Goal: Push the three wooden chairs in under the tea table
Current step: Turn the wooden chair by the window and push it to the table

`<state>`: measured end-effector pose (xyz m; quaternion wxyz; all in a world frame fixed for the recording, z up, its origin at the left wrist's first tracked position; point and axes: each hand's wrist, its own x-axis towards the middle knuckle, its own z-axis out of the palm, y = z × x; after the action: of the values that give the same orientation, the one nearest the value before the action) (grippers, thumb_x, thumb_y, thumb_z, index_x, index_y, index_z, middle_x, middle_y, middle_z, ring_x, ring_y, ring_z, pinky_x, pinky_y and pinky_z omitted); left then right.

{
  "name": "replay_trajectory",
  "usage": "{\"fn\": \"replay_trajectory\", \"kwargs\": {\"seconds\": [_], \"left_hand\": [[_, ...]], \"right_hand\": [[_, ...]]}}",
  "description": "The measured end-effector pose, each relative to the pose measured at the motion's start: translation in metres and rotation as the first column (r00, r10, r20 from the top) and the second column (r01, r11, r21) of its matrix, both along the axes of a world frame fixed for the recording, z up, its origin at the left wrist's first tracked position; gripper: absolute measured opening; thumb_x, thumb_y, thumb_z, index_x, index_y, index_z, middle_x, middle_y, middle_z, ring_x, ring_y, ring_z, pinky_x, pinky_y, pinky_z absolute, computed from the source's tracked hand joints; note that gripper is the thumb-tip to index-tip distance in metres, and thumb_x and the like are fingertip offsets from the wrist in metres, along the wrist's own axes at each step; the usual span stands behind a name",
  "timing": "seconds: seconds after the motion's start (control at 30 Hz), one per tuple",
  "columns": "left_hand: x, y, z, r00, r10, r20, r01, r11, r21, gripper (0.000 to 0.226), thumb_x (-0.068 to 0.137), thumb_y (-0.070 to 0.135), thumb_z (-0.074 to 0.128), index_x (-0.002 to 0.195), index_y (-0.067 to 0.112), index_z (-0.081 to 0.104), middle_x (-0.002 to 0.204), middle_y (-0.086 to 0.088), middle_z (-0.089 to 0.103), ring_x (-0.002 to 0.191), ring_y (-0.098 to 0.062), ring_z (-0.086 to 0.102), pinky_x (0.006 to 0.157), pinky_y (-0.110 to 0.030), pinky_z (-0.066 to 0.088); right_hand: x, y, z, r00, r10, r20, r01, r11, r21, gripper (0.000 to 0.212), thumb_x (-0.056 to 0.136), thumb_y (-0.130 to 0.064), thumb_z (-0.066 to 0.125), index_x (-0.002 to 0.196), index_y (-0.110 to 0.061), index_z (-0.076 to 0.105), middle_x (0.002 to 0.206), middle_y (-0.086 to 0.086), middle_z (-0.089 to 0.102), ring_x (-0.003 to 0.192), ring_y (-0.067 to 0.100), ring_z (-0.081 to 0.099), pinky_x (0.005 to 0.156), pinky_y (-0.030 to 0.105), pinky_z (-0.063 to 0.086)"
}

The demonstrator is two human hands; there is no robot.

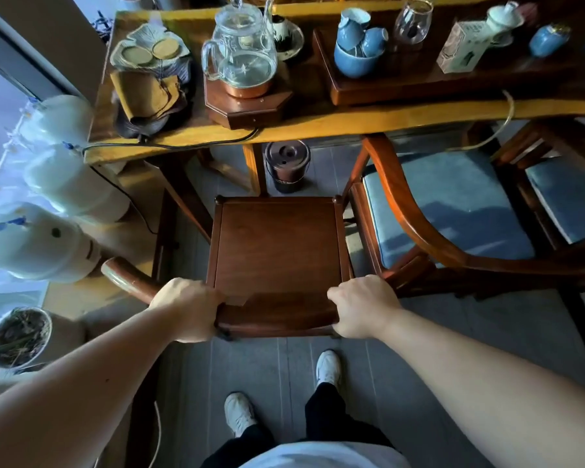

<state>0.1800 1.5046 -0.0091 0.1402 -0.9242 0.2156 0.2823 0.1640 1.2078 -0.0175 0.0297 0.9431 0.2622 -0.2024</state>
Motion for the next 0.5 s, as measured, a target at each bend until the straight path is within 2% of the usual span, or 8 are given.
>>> {"fn": "replay_trajectory", "kwargs": {"seconds": [0.1, 0.23, 0.37, 0.5], "left_hand": [[0.0, -0.014, -0.001, 1.0, -0.001, -0.001, 0.001, 1.0, -0.024, 0.019, 0.078, 0.042, 0.052, 0.094, 0.035, 0.062, 0.075, 0.011, 0.061, 0.069, -0.015, 0.059, 0.061, -0.027, 0.045], [0.004, -0.033, -0.004, 0.999, 0.019, 0.03, -0.018, 0.999, -0.034, 0.021, 0.076, 0.041, 0.054, 0.092, 0.032, 0.064, 0.069, 0.011, 0.059, 0.064, -0.015, 0.058, 0.058, -0.027, 0.046], [0.014, -0.047, -0.017, 0.998, -0.011, 0.067, 0.015, 0.998, -0.056, 0.039, 0.072, 0.067, 0.063, 0.091, 0.034, 0.066, 0.062, 0.012, 0.055, 0.056, -0.01, 0.054, 0.048, -0.025, 0.036], [0.026, -0.044, -0.013, 0.999, -0.032, 0.042, 0.034, 0.999, -0.043, 0.05, 0.068, 0.079, 0.056, 0.09, 0.034, 0.063, 0.067, 0.013, 0.058, 0.061, -0.012, 0.057, 0.053, -0.026, 0.044]], "right_hand": [[0.007, -0.014, -0.001, 1.0, 0.006, -0.021, -0.006, 1.0, -0.03, 0.024, 0.079, -0.045, 0.061, 0.087, -0.022, 0.057, 0.086, -0.001, 0.068, 0.08, 0.025, 0.065, 0.069, 0.034, 0.049], [0.024, -0.033, 0.004, 0.999, 0.017, -0.035, -0.019, 0.997, -0.072, 0.025, 0.079, -0.047, 0.059, 0.088, -0.025, 0.058, 0.088, -0.004, 0.066, 0.083, 0.023, 0.064, 0.066, 0.032, 0.044], [0.04, -0.048, 0.009, 0.998, -0.016, -0.055, 0.01, 0.995, -0.104, 0.02, 0.076, -0.043, 0.061, 0.085, -0.026, 0.056, 0.084, -0.005, 0.064, 0.08, 0.021, 0.062, 0.065, 0.031, 0.043], [0.04, -0.04, 0.01, 0.995, -0.081, -0.058, 0.076, 0.994, -0.085, 0.011, 0.073, -0.033, 0.061, 0.079, -0.026, 0.054, 0.077, -0.003, 0.061, 0.07, 0.023, 0.055, 0.066, 0.032, 0.04]]}}
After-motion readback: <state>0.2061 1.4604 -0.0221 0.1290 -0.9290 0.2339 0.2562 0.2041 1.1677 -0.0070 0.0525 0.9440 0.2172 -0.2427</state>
